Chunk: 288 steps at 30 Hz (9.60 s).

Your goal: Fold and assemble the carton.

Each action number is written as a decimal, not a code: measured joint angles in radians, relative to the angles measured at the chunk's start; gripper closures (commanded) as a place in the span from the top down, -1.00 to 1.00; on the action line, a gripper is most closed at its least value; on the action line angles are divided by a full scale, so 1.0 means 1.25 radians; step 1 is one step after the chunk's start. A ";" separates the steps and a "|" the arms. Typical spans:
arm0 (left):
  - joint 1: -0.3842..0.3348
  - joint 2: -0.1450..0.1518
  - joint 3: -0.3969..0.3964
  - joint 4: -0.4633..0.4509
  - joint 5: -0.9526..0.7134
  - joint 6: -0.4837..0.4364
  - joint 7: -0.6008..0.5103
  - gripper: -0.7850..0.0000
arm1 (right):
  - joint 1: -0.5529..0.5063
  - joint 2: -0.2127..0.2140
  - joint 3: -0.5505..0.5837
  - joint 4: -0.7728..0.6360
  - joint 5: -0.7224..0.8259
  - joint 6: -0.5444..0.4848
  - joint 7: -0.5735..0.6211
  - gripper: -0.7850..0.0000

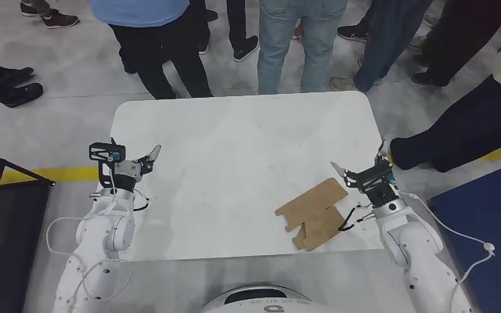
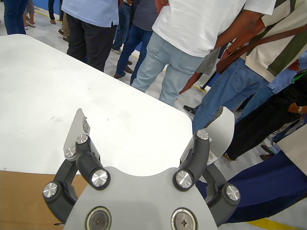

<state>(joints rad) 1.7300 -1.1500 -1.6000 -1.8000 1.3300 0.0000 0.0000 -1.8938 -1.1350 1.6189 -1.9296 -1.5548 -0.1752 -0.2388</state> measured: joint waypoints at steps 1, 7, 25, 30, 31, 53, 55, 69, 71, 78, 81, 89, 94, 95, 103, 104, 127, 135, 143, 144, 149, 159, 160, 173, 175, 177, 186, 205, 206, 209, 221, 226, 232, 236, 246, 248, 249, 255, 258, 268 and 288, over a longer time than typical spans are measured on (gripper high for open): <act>0.000 0.000 0.000 0.000 0.000 0.000 0.000 1.00 | -0.001 0.000 -0.001 -0.001 -0.001 -0.001 -0.001 1.00; 0.000 0.000 0.000 0.000 0.000 0.000 0.000 1.00 | -0.075 0.017 0.042 0.000 -0.167 -0.093 -0.141 1.00; 0.000 0.000 0.000 0.000 0.000 0.000 0.000 1.00 | -0.163 0.038 0.134 0.039 -0.510 0.065 -0.328 1.00; 0.000 0.000 0.000 0.000 0.000 0.000 0.000 1.00 | -0.246 0.050 0.175 0.027 -0.825 0.245 -0.440 1.00; 0.000 0.000 0.000 0.000 0.000 0.000 0.000 1.00 | -0.257 0.052 0.171 0.023 -0.872 0.264 -0.450 1.00; 0.000 0.000 0.000 0.000 0.000 0.000 0.000 1.00 | -0.293 0.064 0.144 0.037 -1.008 0.254 -0.477 0.61; 0.000 0.000 0.000 0.000 0.000 0.000 0.000 1.00 | -0.295 0.064 0.134 0.040 -1.031 0.254 -0.466 0.73; 0.000 0.000 0.000 0.000 0.000 0.000 0.000 1.00 | -0.235 0.061 0.020 0.042 -1.139 0.181 -0.341 0.07; 0.000 0.000 0.000 0.000 0.000 0.000 0.000 1.00 | -0.222 0.061 0.005 0.037 -1.148 0.166 -0.324 -0.02; 0.000 0.000 0.000 0.000 0.000 0.000 0.000 1.00 | -0.169 0.054 -0.062 0.019 -1.153 0.103 -0.231 -1.00; 0.000 0.000 0.000 0.000 0.000 0.000 0.000 1.00 | -0.154 0.052 -0.059 0.009 -1.079 0.113 -0.226 -1.00; 0.000 0.000 0.000 0.000 0.000 0.000 0.000 1.00 | -0.186 0.049 -0.005 -0.053 -0.858 0.207 -0.258 -1.00; 0.000 0.000 0.000 0.000 0.000 0.000 0.000 1.00 | -0.187 0.045 -0.006 -0.061 -0.745 0.214 -0.249 -1.00; 0.000 0.000 0.000 0.000 0.000 0.000 0.000 1.00 | -0.187 0.045 -0.006 -0.061 -0.754 0.214 -0.249 -1.00; 0.000 0.000 0.000 0.000 0.000 0.000 0.000 1.00 | -0.187 0.045 -0.006 -0.061 -0.758 0.214 -0.249 -1.00; 0.000 0.000 0.000 0.000 0.000 0.000 0.000 1.00 | -0.187 0.045 -0.006 -0.061 -0.758 0.214 -0.249 -1.00; 0.000 0.000 0.000 0.000 0.000 0.000 0.000 1.00 | 0.069 0.035 -0.171 -0.207 -1.213 0.448 0.039 -1.00; 0.000 0.000 0.000 0.000 0.000 0.000 0.000 1.00 | 0.068 0.035 -0.171 -0.207 -1.214 0.447 0.038 -1.00; 0.000 0.000 0.000 0.000 0.000 0.000 0.000 1.00 | 0.068 0.034 -0.175 -0.208 -1.209 0.445 0.037 -1.00; 0.000 0.000 0.000 0.000 0.000 0.000 0.000 1.00 | 0.065 0.032 -0.189 -0.212 -1.195 0.439 0.031 -1.00; 0.000 0.000 0.000 0.000 0.000 0.000 0.000 1.00 | 0.091 0.025 -0.299 -0.235 -0.865 0.345 -0.109 -1.00; 0.000 0.000 0.000 0.000 0.000 0.000 0.000 1.00 | 0.110 0.006 -0.385 -0.230 -0.229 0.172 -0.103 -1.00; 0.000 0.000 0.000 0.000 0.000 0.000 0.000 1.00 | 0.113 0.005 -0.385 -0.228 -0.192 0.162 -0.093 -1.00; 0.000 0.000 0.000 0.000 0.000 0.000 0.000 1.00 | 0.128 0.005 -0.373 -0.222 -0.154 0.145 -0.079 -1.00; 0.000 0.000 0.000 0.000 0.000 0.000 0.000 1.00 | 0.129 0.004 -0.376 -0.216 -0.150 0.132 -0.068 -1.00; 0.000 0.000 0.000 0.000 0.000 0.000 0.000 1.00 | 0.125 -0.001 -0.389 -0.216 -0.088 0.104 -0.075 -1.00; 0.000 0.000 0.000 0.000 0.000 0.000 0.000 1.00 | 0.130 -0.022 -0.439 -0.229 0.669 -0.077 -0.027 -1.00; 0.000 0.000 0.000 0.000 0.000 0.000 0.000 1.00 | 0.172 -0.037 -0.415 -0.212 0.953 -0.134 0.030 -1.00; 0.000 0.000 0.000 0.000 0.000 0.000 0.000 1.00 | 0.172 -0.037 -0.408 -0.213 0.917 -0.127 0.022 -1.00; 0.000 0.000 0.000 0.000 0.000 0.000 0.000 1.00 | 0.168 -0.039 -0.395 -0.214 0.823 -0.102 -0.014 -1.00; 0.000 0.000 0.000 0.000 0.000 0.000 0.000 1.00 | 0.172 -0.044 -0.379 -0.204 0.623 -0.016 -0.085 -1.00; -0.003 -0.002 -0.002 -0.007 -0.042 -0.022 0.000 1.00 | 0.172 -0.044 -0.379 -0.202 0.621 -0.015 -0.083 -1.00; -0.054 -0.014 0.036 0.026 -0.485 -0.248 -0.155 1.00 | 0.208 -0.054 -0.416 -0.127 0.669 -0.063 -0.098 -1.00; -0.113 -0.021 0.112 0.073 -0.725 -0.350 -0.258 1.00 | 0.262 -0.071 -0.484 -0.052 0.650 -0.066 -0.130 -1.00; -0.123 -0.021 0.125 0.075 -0.767 -0.363 -0.269 1.00 | 0.291 -0.084 -0.511 -0.029 0.617 -0.012 -0.195 -1.00; -0.118 -0.025 0.138 0.076 -0.786 -0.366 -0.279 1.00 | 0.291 -0.084 -0.511 -0.029 0.617 -0.012 -0.195 -1.00; -0.119 -0.027 0.147 0.080 -0.814 -0.364 -0.301 1.00 | 0.291 -0.084 -0.511 -0.029 0.617 -0.012 -0.196 -1.00; -0.165 -0.028 0.183 0.155 -1.297 -0.347 -0.568 1.00 | 0.303 -0.095 -0.508 0.000 0.703 -0.024 -0.212 -1.00; -0.185 -0.030 0.194 0.185 -1.507 -0.344 -0.674 1.00 | 0.308 -0.099 -0.517 0.019 0.732 -0.045 -0.203 -1.00; -0.249 -0.037 0.238 0.209 -1.557 -0.383 -0.734 1.00 | 0.309 -0.113 -0.534 0.044 0.762 -0.059 -0.193 -1.00; -0.291 -0.051 0.258 0.194 -1.514 -0.437 -0.576 0.98 | 0.320 -0.141 -0.542 0.071 0.793 -0.040 -0.195 -1.00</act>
<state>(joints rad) 1.3661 -1.2135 -1.2779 -1.5570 -0.5627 -0.5460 -0.7204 -1.4938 -1.3108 0.9414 -1.8410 -0.5635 -0.2248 -0.4821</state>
